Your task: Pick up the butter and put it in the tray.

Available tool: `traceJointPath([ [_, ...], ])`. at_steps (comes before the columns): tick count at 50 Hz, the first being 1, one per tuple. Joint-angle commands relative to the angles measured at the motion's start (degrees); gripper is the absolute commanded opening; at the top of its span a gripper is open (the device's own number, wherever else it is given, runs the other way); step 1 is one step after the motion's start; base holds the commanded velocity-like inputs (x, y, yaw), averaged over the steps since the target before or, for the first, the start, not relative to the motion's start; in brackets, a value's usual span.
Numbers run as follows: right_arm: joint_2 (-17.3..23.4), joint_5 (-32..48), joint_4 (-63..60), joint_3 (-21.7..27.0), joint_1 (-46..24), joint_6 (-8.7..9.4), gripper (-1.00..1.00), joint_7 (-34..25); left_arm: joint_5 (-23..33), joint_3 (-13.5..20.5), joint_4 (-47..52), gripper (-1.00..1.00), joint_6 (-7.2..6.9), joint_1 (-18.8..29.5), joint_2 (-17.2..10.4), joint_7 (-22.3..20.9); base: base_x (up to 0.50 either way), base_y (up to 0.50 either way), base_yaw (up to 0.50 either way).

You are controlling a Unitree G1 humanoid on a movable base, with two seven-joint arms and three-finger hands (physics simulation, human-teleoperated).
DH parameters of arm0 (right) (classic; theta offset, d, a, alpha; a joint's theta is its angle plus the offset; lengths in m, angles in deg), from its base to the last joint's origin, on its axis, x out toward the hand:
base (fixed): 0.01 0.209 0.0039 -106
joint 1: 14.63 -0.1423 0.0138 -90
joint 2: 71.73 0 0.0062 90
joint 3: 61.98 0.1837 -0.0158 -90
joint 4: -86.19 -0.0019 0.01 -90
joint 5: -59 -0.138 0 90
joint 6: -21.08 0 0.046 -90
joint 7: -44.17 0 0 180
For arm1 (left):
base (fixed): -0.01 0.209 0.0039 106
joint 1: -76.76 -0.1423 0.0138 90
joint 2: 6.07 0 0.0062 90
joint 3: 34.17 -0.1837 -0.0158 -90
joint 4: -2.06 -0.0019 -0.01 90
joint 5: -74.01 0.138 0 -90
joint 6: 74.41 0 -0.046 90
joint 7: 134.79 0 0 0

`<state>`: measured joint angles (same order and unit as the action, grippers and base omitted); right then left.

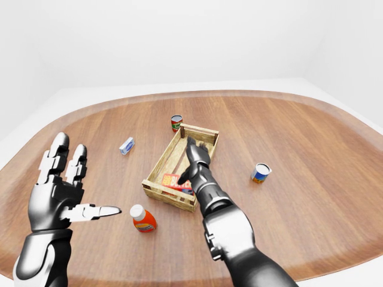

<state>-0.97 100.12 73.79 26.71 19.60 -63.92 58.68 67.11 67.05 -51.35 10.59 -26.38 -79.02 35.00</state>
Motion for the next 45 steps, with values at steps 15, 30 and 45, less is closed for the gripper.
traceJointPath([
  [15,-0.3,-3.5,-2.7,0.2,-1.5,0.00,1.00,-3.4,-0.3,0.4,0.5,1.00,0.00,0.2,-0.1,0.0,0.00,0.00,0.00],
  [30,-2.9,7.7,-60.6,-10.3,22.1,0.00,1.00,-28.1,-0.1,0.4,-0.5,1.00,0.00,0.5,-0.1,0.2,0.00,0.00,0.00],
  [45,-8.7,28.9,-98.8,-20.2,43.0,0.00,1.00,-43.9,0.0,0.2,-0.3,1.00,0.00,0.0,0.0,0.1,0.00,0.00,0.00],
])
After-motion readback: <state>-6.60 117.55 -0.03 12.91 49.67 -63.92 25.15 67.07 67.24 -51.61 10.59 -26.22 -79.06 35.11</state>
